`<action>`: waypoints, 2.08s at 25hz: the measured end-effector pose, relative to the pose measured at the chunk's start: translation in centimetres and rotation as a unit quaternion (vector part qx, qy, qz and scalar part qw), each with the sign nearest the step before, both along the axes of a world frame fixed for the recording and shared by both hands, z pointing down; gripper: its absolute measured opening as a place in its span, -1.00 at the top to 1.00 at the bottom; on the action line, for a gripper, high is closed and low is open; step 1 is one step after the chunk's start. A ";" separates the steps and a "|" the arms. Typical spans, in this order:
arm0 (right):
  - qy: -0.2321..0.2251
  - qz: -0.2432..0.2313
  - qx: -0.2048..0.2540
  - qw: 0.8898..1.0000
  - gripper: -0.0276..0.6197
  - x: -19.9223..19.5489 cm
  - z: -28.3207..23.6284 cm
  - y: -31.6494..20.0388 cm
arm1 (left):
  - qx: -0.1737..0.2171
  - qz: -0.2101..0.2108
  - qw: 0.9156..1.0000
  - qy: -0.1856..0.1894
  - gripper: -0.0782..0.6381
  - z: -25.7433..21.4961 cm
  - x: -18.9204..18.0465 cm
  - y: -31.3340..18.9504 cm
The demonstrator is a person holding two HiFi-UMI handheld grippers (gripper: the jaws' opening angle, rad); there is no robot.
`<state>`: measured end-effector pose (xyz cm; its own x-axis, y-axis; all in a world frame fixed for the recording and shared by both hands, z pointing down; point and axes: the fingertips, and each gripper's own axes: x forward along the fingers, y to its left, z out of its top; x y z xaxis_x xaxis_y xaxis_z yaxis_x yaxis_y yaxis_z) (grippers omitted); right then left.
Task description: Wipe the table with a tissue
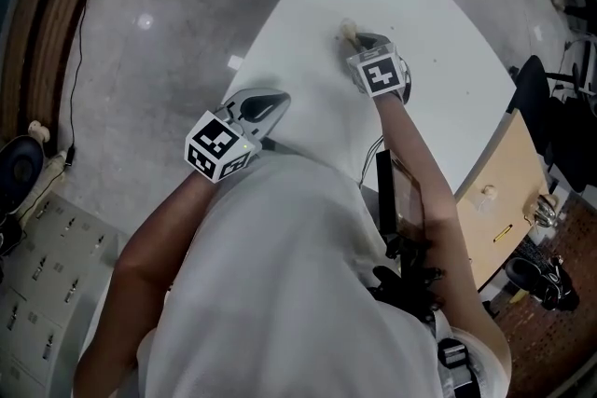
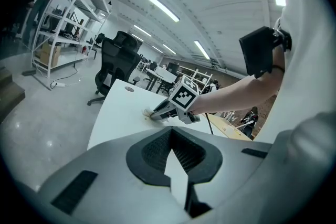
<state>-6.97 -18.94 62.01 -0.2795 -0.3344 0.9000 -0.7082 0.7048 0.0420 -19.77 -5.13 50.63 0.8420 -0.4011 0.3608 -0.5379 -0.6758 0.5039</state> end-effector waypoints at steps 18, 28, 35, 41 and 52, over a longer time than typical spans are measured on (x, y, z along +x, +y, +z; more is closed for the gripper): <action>0.019 -0.231 -0.112 0.966 0.73 -6.5 0.7 10.9 | 0.012 0.032 0.999 0.017 0.76 -0.7 0.0 0.6; -0.220 0.035 -0.096 0.970 0.73 -0.5 -4.5 10.0 | 0.021 0.072 0.997 0.025 0.76 -0.8 2.5 -0.9; -0.244 0.206 -0.019 0.947 0.73 6.6 -5.1 5.2 | 0.019 0.087 0.996 0.025 0.76 -0.6 5.1 -1.9; -0.171 0.224 -0.010 0.959 0.73 10.8 -3.4 2.2 | 0.004 0.064 0.998 0.022 0.76 -0.2 6.1 -2.2; 0.017 0.160 -0.040 0.986 0.73 13.9 -0.6 -3.8 | -0.021 0.055 0.998 0.022 0.76 0.8 7.0 -2.7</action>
<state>6.91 -22.79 61.46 -0.1399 -0.3276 0.9344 -0.8944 0.4467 0.0226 -12.81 -7.83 51.42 0.8957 -0.2910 0.3362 -0.4381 -0.7072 0.5550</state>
